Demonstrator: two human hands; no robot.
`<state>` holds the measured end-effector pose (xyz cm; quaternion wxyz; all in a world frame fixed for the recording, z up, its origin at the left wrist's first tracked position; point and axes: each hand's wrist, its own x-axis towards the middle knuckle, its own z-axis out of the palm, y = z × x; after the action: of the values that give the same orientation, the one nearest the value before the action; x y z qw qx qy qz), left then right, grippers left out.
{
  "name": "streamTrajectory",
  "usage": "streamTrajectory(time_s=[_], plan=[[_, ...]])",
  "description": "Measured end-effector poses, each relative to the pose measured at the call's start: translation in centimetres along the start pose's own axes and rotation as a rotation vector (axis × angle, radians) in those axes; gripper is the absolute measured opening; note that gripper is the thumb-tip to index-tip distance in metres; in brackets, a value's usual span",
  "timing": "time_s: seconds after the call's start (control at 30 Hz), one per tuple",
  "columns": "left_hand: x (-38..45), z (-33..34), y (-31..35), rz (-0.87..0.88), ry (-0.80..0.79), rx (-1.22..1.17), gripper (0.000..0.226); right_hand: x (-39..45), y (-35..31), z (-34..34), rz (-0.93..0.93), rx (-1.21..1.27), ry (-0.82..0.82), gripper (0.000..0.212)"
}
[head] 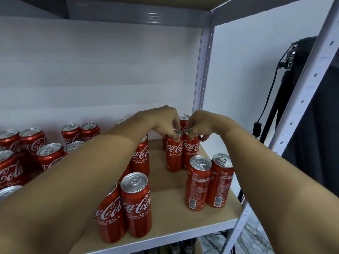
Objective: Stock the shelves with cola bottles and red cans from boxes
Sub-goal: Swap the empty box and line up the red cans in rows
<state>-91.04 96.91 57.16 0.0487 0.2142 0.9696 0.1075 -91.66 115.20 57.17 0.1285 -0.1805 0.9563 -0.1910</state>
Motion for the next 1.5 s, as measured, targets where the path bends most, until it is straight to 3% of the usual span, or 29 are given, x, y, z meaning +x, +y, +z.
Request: streamTrajectory(time_s=[0.17,0.27,0.37,0.53,0.77,0.97,1.3,1.5], plan=[[-0.7,0.0,-0.2,-0.008,0.037,0.044,0.056,-1.2,-0.3,0.3,-0.020,-0.045,0.049,0.062],[-1.7,0.1,-0.2,0.032,0.170,0.103,0.064,-2.5,-0.4,0.5,-0.034,-0.131,0.143,0.060],[-2.6,0.0,0.9,0.146,0.239,0.046,0.053,-4.5,-0.2,0.7,0.032,-0.189,0.144,0.049],[-5.1,0.4,4.7,0.199,0.141,-0.070,0.041,-8.8,-0.5,0.9,0.193,-0.231,0.164,0.037],[-7.5,2.2,8.8,0.207,0.079,0.022,0.042,-12.9,-0.2,3.2,0.292,-0.206,0.151,0.036],[-8.0,2.6,9.8,0.119,0.051,0.130,0.052,-14.0,0.1,3.4,0.288,-0.206,0.159,0.048],[-8.1,1.4,9.8,0.131,-0.092,0.104,0.034,-14.5,-0.6,1.9,0.076,-0.407,0.033,0.051],[-8.3,1.4,9.8,0.035,-0.086,0.099,0.056,-13.5,0.2,1.6,0.120,-0.349,0.051,0.063]])
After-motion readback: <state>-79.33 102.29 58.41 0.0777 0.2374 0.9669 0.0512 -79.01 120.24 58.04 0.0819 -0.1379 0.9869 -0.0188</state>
